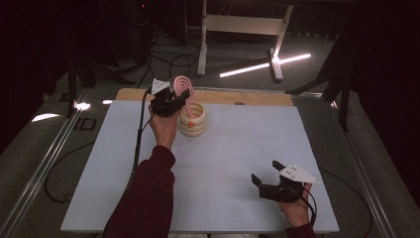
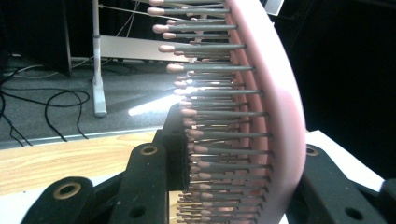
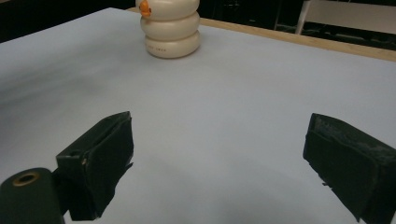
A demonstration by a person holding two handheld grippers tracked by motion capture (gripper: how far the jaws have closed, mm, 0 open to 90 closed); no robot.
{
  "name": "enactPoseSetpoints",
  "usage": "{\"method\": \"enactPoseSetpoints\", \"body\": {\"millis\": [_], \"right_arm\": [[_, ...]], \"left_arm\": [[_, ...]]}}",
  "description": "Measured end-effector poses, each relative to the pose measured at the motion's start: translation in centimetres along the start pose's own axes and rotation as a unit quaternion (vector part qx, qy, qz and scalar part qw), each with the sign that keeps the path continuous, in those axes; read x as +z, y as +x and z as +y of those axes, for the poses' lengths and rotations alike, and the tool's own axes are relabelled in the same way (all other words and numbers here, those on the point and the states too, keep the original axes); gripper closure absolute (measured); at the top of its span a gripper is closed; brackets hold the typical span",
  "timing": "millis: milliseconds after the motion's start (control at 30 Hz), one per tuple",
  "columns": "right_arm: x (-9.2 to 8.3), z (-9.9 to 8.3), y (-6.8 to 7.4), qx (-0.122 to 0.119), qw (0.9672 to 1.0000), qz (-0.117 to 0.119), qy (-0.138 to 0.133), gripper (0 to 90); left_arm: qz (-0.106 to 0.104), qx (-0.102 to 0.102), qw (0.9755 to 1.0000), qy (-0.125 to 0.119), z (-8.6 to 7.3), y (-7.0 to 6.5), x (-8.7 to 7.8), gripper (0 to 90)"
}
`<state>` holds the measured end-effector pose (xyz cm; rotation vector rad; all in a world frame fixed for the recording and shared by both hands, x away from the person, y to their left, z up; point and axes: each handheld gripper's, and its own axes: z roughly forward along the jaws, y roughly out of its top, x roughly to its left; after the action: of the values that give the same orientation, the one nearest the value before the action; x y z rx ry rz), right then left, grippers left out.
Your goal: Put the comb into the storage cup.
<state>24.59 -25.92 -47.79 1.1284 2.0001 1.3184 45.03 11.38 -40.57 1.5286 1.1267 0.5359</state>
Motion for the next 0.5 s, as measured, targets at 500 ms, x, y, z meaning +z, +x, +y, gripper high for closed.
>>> {"method": "enactPoseSetpoints", "body": {"millis": [500], "right_arm": [[0.01,0.03,0.01,0.000,1.0000,0.001,-0.001,8.4]], "left_arm": [[0.002,0.000,1.0000,0.006,-0.72,-0.10,0.36,64.0]]}}
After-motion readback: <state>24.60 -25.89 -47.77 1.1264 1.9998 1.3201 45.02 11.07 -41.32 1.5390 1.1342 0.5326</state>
